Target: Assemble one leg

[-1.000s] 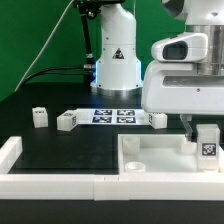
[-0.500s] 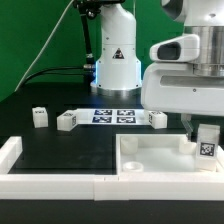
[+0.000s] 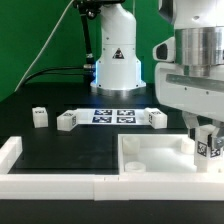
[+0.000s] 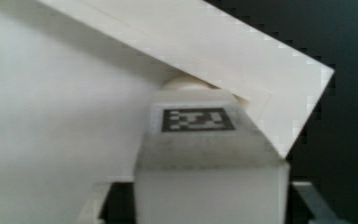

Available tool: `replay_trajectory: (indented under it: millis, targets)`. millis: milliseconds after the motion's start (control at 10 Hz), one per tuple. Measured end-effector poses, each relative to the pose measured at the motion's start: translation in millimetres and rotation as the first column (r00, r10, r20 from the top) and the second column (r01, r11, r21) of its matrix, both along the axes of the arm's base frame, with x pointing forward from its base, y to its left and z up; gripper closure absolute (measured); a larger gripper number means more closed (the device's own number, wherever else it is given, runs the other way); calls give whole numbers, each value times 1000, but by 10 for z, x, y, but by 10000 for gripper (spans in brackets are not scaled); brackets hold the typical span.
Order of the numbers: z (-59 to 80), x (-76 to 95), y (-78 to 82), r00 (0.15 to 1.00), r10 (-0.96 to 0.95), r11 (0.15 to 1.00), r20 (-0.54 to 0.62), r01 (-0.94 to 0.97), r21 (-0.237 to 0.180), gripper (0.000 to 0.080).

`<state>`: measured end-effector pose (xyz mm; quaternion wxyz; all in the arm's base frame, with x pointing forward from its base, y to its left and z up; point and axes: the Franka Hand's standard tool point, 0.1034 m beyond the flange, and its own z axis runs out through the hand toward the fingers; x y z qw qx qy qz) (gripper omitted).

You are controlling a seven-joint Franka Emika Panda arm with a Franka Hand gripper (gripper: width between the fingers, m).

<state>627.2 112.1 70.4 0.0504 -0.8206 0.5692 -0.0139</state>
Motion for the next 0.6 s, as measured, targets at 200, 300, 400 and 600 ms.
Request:
replay_trajectory:
  millis: [200, 300, 400, 600]
  targets:
    - [-2, -4, -8, 979, -201, 979, -23, 202, 14, 507]
    - [-2, -6, -16, 953, -302, 953, -36, 303, 25, 507]
    - [-3, -7, -19, 933, -358, 932, -45, 360, 35, 506]
    - [-3, -9, -4, 906, -419, 905, -55, 422, 49, 506]
